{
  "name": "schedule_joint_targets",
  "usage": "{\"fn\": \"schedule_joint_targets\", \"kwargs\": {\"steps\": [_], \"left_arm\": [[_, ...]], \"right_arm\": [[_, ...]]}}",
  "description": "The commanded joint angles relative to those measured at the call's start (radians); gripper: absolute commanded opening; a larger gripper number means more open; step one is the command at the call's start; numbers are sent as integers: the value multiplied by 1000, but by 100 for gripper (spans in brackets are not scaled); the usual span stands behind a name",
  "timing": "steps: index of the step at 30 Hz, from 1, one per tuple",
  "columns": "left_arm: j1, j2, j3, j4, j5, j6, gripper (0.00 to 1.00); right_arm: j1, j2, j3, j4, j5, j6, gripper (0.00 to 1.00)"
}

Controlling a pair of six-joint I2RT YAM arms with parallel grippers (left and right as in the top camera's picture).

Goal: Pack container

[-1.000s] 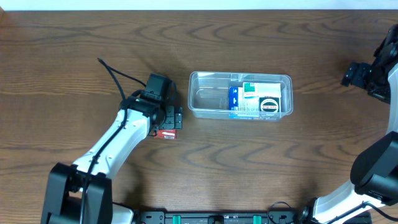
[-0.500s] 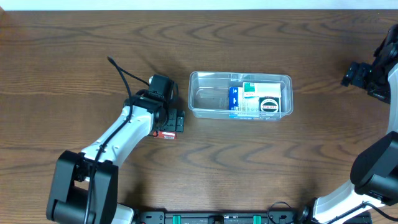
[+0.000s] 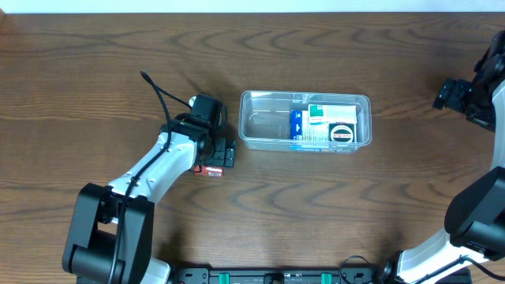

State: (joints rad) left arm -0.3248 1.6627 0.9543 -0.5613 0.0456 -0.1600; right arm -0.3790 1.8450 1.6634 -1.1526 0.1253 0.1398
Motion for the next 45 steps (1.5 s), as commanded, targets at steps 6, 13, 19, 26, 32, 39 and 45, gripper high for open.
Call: {"fn": "schedule_joint_targets", "kwargs": {"steps": [6,13,19,26,32,39,45], "left_arm": [[-2,33,12,10,-9,-40,98],[-2,79,12,19,-12,-45,98],[-2,80,12,18,-12,-45,81],[-2,80,12,17,-12,-45,69],[-2,54,15,-17,-12,-45,64],[-2,-69,22,-78,-13,-86,65],[-2,-172,118,-218,-13,-108,64]], "right_arm": [[-9,-1,17,0,5,-14,99],[-9,-1,17,0,5,-14,99],[-9,-1,17,0,5,-14,99],[-9,-1,17,0,5,-14,99],[-9,-1,17,0,5,-14,99],[-9,-1,17,0,5,-14,99],[-9,-1,17,0,5,-14,99]]}}
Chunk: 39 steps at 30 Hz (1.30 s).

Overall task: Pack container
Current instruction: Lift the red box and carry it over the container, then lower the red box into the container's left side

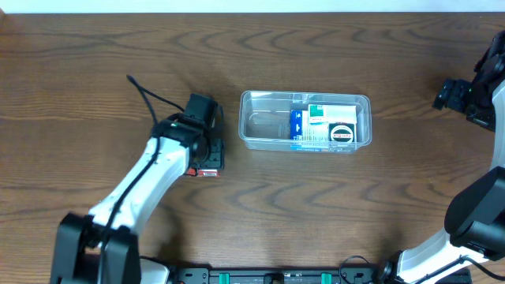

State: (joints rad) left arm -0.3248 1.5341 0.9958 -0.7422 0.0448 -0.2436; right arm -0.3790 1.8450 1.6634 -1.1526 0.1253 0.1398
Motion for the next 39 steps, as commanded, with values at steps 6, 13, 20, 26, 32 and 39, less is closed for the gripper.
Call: {"fn": "schedule_joint_targets", "kwargs": {"steps": [6,13,20,26,32,39], "left_arm": [[-2,-55,262,-179,-12,-52,64],[-19,-53,423,-190,-11,-128,64],[-111,-49,464,-62,-42,-187,64],[-184,-20,465,19,-42,-227,63],[-278,55,477,70,-42,-242,62],[-355,201,571,88,-42,-241,63]], "right_arm": [[-9,-1,17,0,5,-14,99],[-9,-1,17,0,5,-14,99],[-9,-1,17,0,5,-14,99],[-9,-1,17,0,5,-14,99],[-9,-1,17,0,5,-14,99],[-9,-1,17,0,5,-14,99]]}}
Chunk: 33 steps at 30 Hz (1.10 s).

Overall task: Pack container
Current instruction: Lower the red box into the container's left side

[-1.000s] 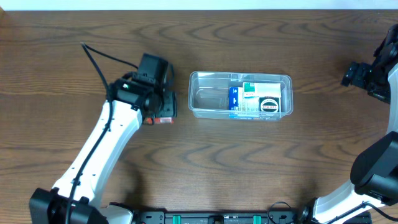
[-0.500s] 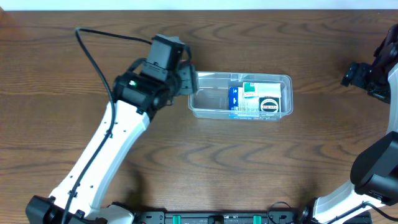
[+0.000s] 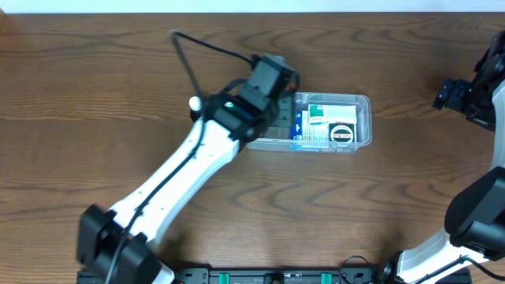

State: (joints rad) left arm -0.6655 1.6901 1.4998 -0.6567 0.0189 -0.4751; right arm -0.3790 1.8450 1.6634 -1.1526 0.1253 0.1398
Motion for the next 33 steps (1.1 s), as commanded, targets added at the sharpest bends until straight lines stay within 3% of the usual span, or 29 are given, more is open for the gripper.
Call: {"fn": "schedule_joint_targets", "kwargs": {"steps": [1,11,33], "left_arm": [[-18,64,82,2,-16,-9,63],[-20,176,119,-45,-155,-9,62],[-11,333,119,-30,-162,-22,63]], "right_arm": [[-9,-1,17,0,5,-14,99],[-9,-1,17,0,5,-14,99],[-9,-1,17,0,5,-14,99]]}}
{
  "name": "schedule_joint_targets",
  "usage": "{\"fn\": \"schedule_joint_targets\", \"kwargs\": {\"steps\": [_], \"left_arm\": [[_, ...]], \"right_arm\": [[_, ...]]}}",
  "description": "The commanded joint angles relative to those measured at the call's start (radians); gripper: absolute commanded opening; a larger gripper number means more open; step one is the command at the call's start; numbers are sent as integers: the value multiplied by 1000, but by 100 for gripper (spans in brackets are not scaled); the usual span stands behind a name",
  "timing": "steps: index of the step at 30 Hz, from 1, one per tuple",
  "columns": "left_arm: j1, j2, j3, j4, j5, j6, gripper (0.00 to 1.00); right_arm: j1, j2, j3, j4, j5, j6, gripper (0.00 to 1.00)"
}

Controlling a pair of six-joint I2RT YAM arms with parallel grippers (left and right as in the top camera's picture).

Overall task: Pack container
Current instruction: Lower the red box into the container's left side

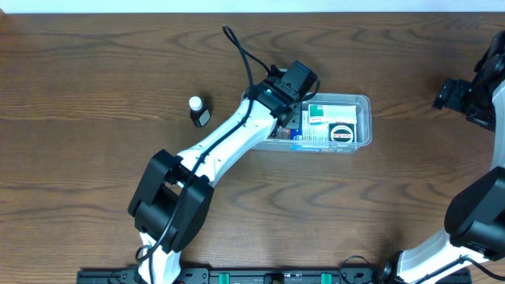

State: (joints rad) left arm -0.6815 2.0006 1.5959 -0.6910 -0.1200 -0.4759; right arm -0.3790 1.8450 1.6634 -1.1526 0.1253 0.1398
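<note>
The clear plastic container (364, 101) lies in the middle of the table. Its right half holds white-and-green boxes (319, 113), a blue pack (297, 126) and a round black-and-white item (342, 133). My left gripper (286, 118) hangs over the container's left half; the wrist covers its fingers and whatever is between them. A small dark bottle with a white cap (198, 112) lies on the table to the left of the container. My right gripper (454, 95) is held off at the far right edge, away from everything.
The left arm (229, 142) stretches diagonally from the front edge up to the container, with its cable (241, 47) looping behind. The right arm's base (473, 221) takes up the front right corner.
The left wrist has shifted a little to the right and deeper over the container's left half. The small bottle, then partly covered by the arm, now shows in full.
My left gripper was down at a small red-and-black item on the table to the left of the container, and stayed on it at the second moment. Then the arm was over the container and the item was gone from that spot. The right arm stayed still.
</note>
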Motion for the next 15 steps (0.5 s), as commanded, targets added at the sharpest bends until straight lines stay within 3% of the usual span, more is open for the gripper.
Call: {"fn": "schedule_joint_targets", "kwargs": {"steps": [1,15], "left_arm": [[5,30,23,7,-24,-27,63],[8,59,23,39,-23,-61,63]], "right_arm": [[-9,-1,17,0,5,-14,99],[-9,-1,17,0,5,-14,99]]}}
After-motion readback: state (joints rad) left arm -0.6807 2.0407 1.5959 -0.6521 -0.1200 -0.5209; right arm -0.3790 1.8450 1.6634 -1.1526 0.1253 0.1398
